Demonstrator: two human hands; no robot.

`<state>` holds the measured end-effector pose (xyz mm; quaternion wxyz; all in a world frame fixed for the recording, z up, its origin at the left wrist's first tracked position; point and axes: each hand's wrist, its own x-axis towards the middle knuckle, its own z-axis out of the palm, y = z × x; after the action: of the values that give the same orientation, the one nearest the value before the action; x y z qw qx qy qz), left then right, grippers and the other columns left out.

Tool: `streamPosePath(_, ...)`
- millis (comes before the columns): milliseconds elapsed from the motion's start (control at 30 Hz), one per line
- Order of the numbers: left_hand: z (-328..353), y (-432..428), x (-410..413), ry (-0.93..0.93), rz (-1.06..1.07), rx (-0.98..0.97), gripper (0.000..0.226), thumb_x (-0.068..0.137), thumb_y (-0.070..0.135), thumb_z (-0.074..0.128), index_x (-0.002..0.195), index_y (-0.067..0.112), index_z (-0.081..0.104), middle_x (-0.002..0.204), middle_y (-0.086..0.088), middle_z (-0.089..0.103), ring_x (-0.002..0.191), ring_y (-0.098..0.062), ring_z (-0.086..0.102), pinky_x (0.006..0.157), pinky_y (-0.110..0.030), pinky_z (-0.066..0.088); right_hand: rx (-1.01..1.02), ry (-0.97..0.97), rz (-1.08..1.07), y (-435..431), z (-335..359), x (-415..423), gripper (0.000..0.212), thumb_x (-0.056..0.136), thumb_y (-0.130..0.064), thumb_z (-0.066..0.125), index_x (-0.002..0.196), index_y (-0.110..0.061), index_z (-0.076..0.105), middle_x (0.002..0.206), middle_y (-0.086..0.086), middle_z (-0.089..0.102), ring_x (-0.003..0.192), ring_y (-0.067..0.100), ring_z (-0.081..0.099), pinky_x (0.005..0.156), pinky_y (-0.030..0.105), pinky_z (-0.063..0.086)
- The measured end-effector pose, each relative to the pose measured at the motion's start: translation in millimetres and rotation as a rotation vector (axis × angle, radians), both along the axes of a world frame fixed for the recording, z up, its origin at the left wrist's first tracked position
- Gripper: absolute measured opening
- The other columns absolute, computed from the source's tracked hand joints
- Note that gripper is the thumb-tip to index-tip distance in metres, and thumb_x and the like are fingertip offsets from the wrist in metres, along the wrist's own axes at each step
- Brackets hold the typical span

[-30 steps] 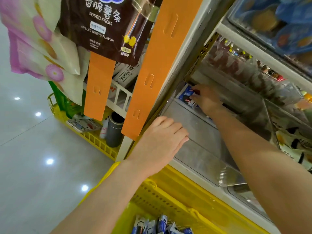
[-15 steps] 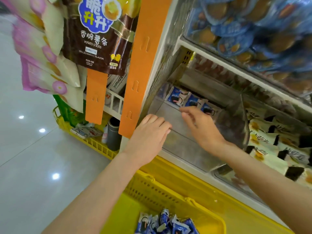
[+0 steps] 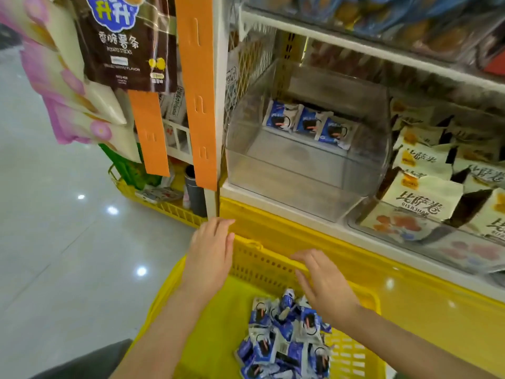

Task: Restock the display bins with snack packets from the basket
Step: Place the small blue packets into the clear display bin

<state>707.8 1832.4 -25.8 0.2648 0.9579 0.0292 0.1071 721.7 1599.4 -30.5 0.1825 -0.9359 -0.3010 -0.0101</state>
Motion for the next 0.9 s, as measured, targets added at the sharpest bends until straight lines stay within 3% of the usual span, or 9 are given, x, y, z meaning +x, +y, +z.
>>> streamPosePath(133, -52, 32, -27, 0.276, 0.203, -0.021, 0.034, 0.095, 0.013, 0.046, 0.127, 0.003, 0.051, 0.117, -0.019, 0.054, 0.106, -0.038, 0.051, 0.090, -0.045, 0.039, -0.221, 0.429, -0.179, -14, -80, -7, 0.039, 0.100, -0.032, 0.036, 0.137, -0.018, 0.038, 0.137, -0.001, 0.043, 0.126, 0.014, 0.042, 0.102, 0.024, 0.035)
streamPosePath(300, -94, 66, -51, 0.448, 0.294, -0.204, 0.038, 0.098, 0.018, 0.039, 0.132, 0.004, 0.044, 0.126, -0.021, 0.052, 0.115, -0.035, 0.051, 0.094, -0.041, 0.040, -0.356, 0.770, -0.326, -17, -148, -6, 0.050, 0.100, -0.031, 0.040, 0.143, -0.009, 0.025, 0.141, 0.013, 0.038, 0.121, 0.025, 0.047, 0.094, 0.033, 0.042)
streamPosePath(433, -109, 75, -43, 0.470, 0.369, -0.183, 0.032, 0.100, 0.028, 0.033, 0.110, 0.006, 0.055, 0.099, -0.022, 0.064, 0.095, -0.040, 0.060, 0.076, -0.042, 0.042, -0.327, 0.892, -0.449, -9, -177, -2, 0.060, 0.099, -0.033, 0.043, 0.147, -0.007, 0.017, 0.151, 0.017, 0.026, 0.135, 0.031, 0.034, 0.102, 0.038, 0.040)
streamPosePath(500, -114, 74, -39, 0.470, 0.390, -0.143, 0.032, 0.100, 0.031, 0.032, 0.100, 0.007, 0.054, 0.092, -0.023, 0.063, 0.090, -0.041, 0.059, 0.071, -0.042, 0.040, -0.291, 0.907, -0.555, -1, -183, 2, 0.065, 0.097, -0.037, 0.046, 0.146, -0.005, 0.021, 0.131, 0.020, 0.050, 0.103, 0.025, 0.060, 0.077, 0.035, 0.050)
streamPosePath(567, -116, 72, -38, 0.436, 0.403, -0.103, 0.032, 0.099, 0.034, 0.031, 0.091, 0.010, 0.051, 0.086, -0.022, 0.063, 0.085, -0.042, 0.059, 0.068, -0.043, 0.040, -0.224, 0.888, -0.628, 7, -187, 4, 0.063, 0.096, -0.036, 0.050, 0.143, -0.002, 0.026, 0.082, 0.013, 0.060, 0.059, 0.017, 0.054, 0.051, 0.030, 0.042)
streamPosePath(633, -118, 70, -39, 0.394, 0.410, -0.063, 0.032, 0.099, 0.036, 0.030, 0.086, 0.012, 0.047, 0.082, -0.020, 0.062, 0.080, -0.042, 0.059, 0.064, -0.043, 0.040, -0.186, 0.859, -0.664, 10, -193, 6, 0.054, 0.096, -0.028, 0.050, 0.139, 0.000, 0.033, 0.074, 0.013, 0.058, 0.059, 0.023, 0.053, 0.050, 0.031, 0.040)
streamPosePath(733, -119, 69, -40, 0.366, 0.416, -0.006, 0.028, 0.099, 0.035, 0.030, 0.083, 0.016, 0.042, 0.080, -0.019, 0.062, 0.077, -0.042, 0.058, 0.059, -0.038, 0.033, -0.142, 0.828, -0.702, 10, -194, 8, 0.043, 0.097, -0.017, 0.049, 0.135, 0.000, 0.039, 0.099, 0.023, 0.064, 0.077, 0.032, 0.060, 0.060, 0.035, 0.045)
streamPosePath(833, -117, 68, -38, 0.409, 0.411, 0.019, 0.027, 0.100, 0.034, 0.028, 0.086, 0.015, 0.041, 0.085, -0.018, 0.061, 0.080, -0.041, 0.059, 0.060, -0.038, 0.032, -0.143, 0.805, -0.626, 8, -191, 7, 0.047, 0.097, -0.015, 0.048, 0.140, -0.004, 0.034, 0.084, 0.017, 0.064, 0.063, 0.027, 0.058, 0.051, 0.031, 0.041)
streamPosePath(900, -113, 66, -35, 0.457, 0.381, 0.016, 0.029, 0.100, 0.033, 0.028, 0.101, 0.011, 0.047, 0.102, -0.017, 0.059, 0.090, -0.040, 0.058, 0.067, -0.040, 0.038, -0.172, 0.795, -0.513, 7, -185, 4, 0.048, 0.097, -0.016, 0.047, 0.143, -0.011, 0.031, 0.072, 0.007, 0.060, 0.052, 0.018, 0.052, 0.044, 0.027, 0.039)
